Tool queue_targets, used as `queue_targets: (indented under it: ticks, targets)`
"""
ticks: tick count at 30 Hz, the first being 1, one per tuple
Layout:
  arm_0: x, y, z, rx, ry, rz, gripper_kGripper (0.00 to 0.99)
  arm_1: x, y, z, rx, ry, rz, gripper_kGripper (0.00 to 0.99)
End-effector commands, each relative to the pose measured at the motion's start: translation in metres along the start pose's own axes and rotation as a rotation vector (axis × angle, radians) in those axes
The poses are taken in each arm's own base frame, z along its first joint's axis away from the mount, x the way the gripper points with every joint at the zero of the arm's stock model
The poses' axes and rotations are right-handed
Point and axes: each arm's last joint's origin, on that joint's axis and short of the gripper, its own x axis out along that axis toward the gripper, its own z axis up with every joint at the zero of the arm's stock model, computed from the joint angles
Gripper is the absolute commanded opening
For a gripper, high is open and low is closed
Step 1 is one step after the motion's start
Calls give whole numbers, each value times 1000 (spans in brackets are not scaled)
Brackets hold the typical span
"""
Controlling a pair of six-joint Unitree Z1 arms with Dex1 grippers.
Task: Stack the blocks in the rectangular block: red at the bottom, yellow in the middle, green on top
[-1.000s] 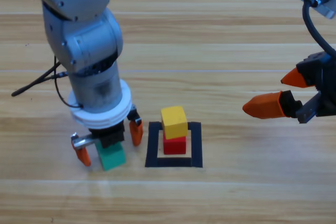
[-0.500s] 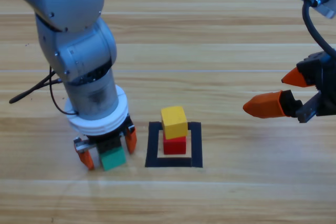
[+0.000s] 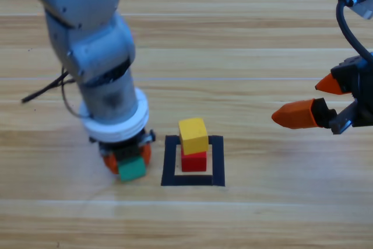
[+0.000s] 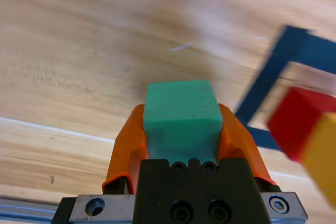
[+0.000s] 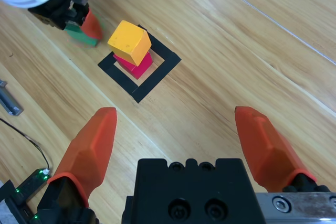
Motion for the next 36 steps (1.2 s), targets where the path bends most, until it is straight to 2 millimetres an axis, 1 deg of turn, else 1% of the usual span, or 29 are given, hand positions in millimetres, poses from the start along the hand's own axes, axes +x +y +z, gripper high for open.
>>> queue_targets:
  ticks: [1, 4, 6, 8, 10, 11, 13, 15, 19, 23, 26, 29, 32, 36]
  targets:
    - [-39, -26, 20, 107, -47, 8, 198, 12, -3, -7, 3, 35, -16, 986]
    - [-77, -38, 28, 139, -90, 9, 198, 12, -3, -7, 3, 35, -16, 986]
    - [-96, -36, 27, 155, -109, 4, 196, 12, -3, -7, 3, 35, -16, 986]
    - [-108, -30, 26, 172, -118, -11, 196, 12, -3, -7, 4, 35, -15, 986]
    - [-114, -30, 25, 216, -125, -22, 195, 12, -3, -7, 4, 35, -15, 986]
    - [-116, -30, 25, 236, -124, -23, 195, 12, -3, -7, 4, 35, -15, 986]
    - [-114, -32, 21, 287, -112, -17, 163, 12, -3, -7, 4, 35, -13, 986]
    - [-116, -36, 12, 369, -107, -22, 118, 12, -3, -7, 4, 35, -13, 986]
    - [-119, -48, -8, 527, -88, -57, 117, 12, -3, -7, 4, 35, -13, 986]
    - [-122, -55, -22, 594, -86, -78, 117, 12, -3, -7, 4, 35, -13, 986]
    - [-121, -61, -27, 614, -85, -83, 117, 12, -3, -7, 4, 35, -13, 986]
    - [-117, -65, -29, 604, -77, -83, 118, 12, -3, -7, 5, 37, -12, 986]
    - [-109, -67, -28, 546, -64, -66, 120, 12, -3, -7, 5, 37, -10, 986]
    - [-92, -72, -29, 453, -42, -28, 121, 12, -3, -7, 5, 37, -10, 986]
